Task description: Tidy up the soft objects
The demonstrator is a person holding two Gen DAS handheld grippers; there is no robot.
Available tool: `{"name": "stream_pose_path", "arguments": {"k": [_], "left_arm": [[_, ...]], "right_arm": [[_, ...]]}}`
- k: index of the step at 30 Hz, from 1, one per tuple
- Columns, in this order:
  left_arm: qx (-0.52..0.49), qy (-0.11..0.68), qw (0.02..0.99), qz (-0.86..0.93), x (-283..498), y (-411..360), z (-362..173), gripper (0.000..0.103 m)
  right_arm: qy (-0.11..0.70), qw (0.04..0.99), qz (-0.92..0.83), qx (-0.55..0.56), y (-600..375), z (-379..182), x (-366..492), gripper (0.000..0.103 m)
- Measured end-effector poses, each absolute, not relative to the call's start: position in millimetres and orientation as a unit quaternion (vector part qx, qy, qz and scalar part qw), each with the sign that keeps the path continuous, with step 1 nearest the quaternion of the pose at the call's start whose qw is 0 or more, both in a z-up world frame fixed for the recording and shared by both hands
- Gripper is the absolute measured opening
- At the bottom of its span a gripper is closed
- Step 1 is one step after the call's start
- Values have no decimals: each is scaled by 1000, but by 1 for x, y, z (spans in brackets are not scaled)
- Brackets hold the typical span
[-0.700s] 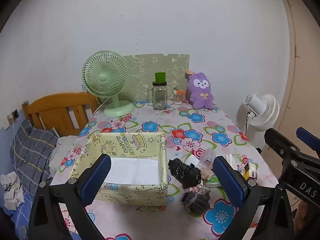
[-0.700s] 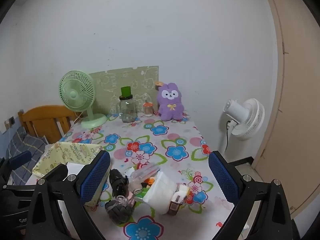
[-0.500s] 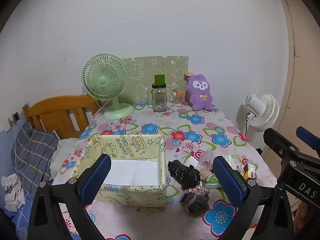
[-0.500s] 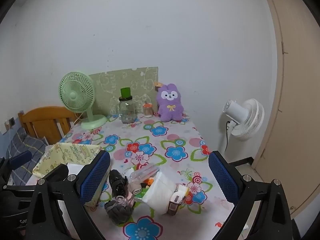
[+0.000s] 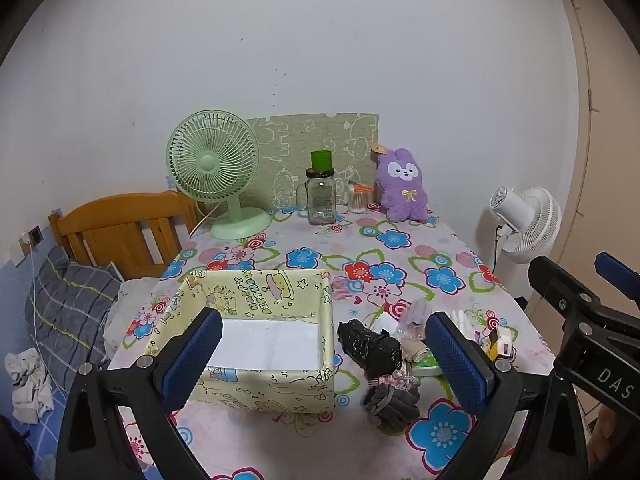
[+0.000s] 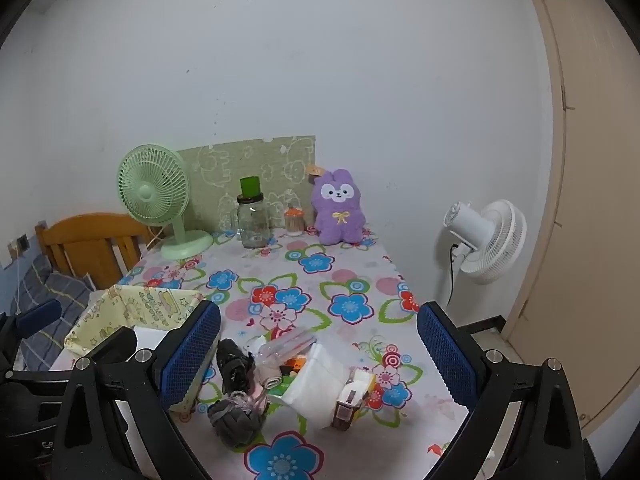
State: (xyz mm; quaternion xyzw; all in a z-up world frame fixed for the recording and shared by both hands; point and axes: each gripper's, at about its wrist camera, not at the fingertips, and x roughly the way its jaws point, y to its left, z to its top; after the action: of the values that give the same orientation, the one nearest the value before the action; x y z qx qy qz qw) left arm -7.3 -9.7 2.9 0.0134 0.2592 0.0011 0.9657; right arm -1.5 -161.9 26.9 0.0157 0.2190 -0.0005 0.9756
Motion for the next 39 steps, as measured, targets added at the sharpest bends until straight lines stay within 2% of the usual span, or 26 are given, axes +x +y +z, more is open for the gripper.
{"name": "stream_pose_path", "arguments": {"k": [39], "left_arm": [[16,252,968,1,-12,-7,6,102]], "right_arm": [[217,976,14,22,-159,28,-6,100]]}}
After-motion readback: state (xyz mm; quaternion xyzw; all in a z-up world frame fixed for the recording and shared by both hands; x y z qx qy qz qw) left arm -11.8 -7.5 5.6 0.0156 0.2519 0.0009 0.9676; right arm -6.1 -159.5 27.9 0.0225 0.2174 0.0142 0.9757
